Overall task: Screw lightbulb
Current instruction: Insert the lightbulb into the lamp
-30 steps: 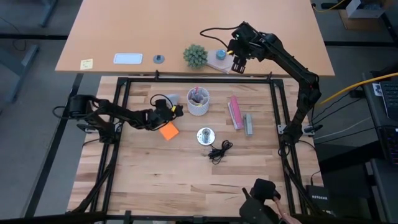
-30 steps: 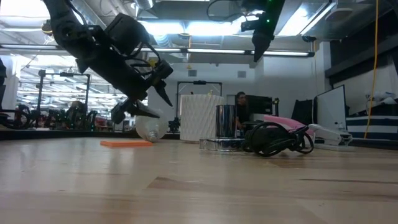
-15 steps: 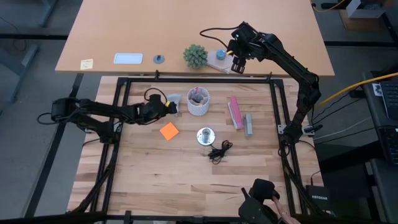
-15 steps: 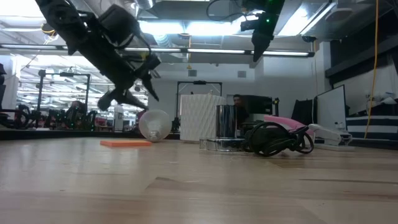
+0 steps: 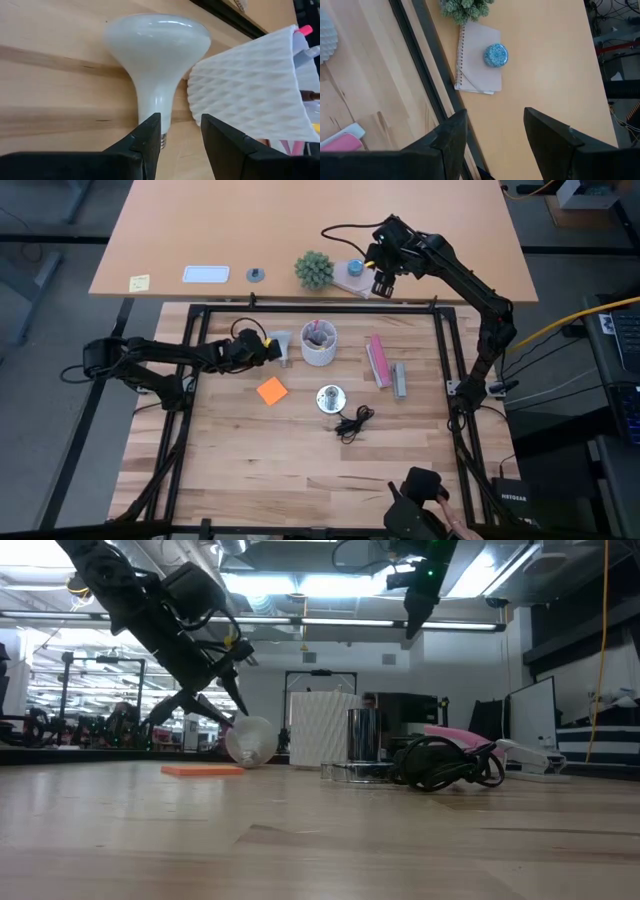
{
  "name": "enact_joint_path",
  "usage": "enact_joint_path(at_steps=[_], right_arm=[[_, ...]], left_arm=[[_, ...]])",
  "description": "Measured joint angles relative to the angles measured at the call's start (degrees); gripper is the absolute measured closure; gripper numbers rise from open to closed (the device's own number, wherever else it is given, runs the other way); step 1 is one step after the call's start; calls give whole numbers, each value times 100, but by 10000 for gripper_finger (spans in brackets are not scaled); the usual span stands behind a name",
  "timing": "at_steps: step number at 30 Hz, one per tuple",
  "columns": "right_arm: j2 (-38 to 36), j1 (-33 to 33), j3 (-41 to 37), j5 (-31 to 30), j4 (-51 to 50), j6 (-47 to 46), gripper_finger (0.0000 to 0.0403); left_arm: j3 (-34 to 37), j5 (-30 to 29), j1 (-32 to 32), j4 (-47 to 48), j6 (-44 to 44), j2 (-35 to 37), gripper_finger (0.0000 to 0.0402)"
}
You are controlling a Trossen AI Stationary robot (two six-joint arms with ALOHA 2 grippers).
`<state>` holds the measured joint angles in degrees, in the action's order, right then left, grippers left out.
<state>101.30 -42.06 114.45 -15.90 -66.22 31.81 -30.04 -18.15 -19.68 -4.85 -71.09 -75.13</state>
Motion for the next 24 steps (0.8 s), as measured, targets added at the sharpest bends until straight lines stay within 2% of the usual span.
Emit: enact_joint_path(at_steps=[4,10,24], right_arm=[[0,2,0,7,16,0,203],[0,2,-1,9,16,0,203],[0,4,0,13,14,-12,203]], left_arm=[[0,0,1,16,-12,-124,270],[-52,185,22,-417,-141,-749,270],[-1116,214,-178,-161,457,-1991,270]])
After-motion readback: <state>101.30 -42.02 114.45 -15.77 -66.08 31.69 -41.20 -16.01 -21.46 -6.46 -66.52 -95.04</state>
